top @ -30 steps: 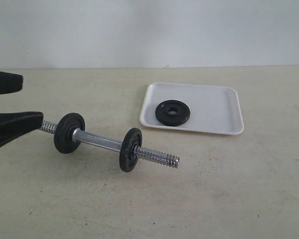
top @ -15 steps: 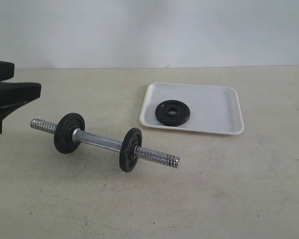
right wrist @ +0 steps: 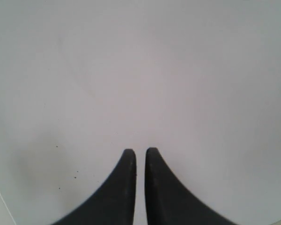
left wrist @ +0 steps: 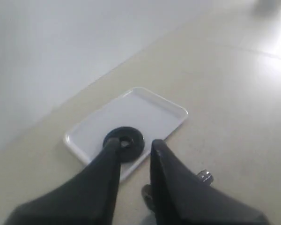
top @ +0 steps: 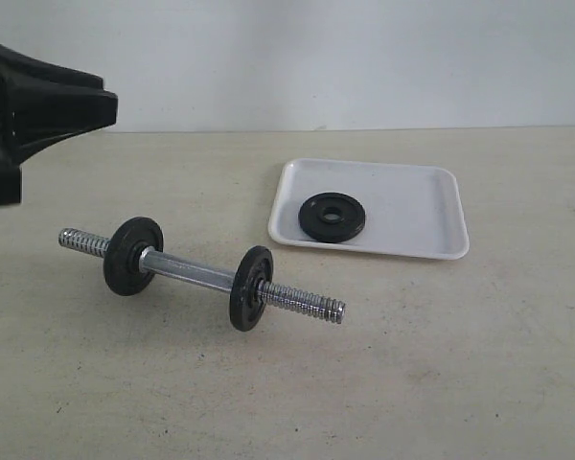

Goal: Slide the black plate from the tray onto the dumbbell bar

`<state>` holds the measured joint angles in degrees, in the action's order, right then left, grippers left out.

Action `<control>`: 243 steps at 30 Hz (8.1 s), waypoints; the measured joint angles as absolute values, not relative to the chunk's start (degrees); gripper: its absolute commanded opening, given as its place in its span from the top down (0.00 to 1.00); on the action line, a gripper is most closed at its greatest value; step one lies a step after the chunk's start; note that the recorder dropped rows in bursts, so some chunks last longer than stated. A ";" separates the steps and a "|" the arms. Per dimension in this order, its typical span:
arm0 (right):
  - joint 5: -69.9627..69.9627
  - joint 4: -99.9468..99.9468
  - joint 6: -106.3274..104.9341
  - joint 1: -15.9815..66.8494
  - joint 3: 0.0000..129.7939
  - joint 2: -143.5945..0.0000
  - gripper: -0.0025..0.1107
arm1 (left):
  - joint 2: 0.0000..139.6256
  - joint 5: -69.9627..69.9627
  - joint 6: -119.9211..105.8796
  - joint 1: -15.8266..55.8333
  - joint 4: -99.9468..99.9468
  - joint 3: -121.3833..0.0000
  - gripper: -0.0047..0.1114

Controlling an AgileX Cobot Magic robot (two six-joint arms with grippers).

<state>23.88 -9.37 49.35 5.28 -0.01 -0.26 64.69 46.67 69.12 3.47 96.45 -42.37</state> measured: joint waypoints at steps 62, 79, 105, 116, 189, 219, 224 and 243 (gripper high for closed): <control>17.46 -15.66 56.18 5.28 -0.01 -0.26 0.94 | 102.43 -24.55 -58.64 35.76 7.03 -59.62 0.31; 17.32 -15.66 56.18 5.28 -0.01 -0.26 0.94 | 104.21 -22.84 -55.61 35.76 12.66 -59.51 0.23; 17.32 -15.66 56.18 5.28 -0.01 -0.26 0.94 | 111.79 -14.26 -52.56 30.65 14.33 -59.51 0.23; 17.29 -15.66 56.37 5.28 -0.01 -0.26 0.94 | 113.33 -11.18 -52.56 30.65 14.58 -59.96 0.23; 12.45 -15.75 56.37 5.28 -0.01 -0.26 0.94 | 107.05 -14.60 -47.87 30.37 -15.03 -57.74 0.92; 16.44 -16.41 57.10 5.28 -0.01 -0.26 0.94 | 104.42 -19.76 -47.42 30.37 -16.52 -57.74 0.92; 15.90 -29.62 57.10 5.28 0.00 -0.26 0.94 | 103.70 -20.00 -47.30 30.37 -19.00 -57.70 0.92; 18.68 -69.66 67.61 5.28 33.67 -56.34 0.94 | 96.93 -19.85 -46.93 30.37 -21.07 -57.56 0.92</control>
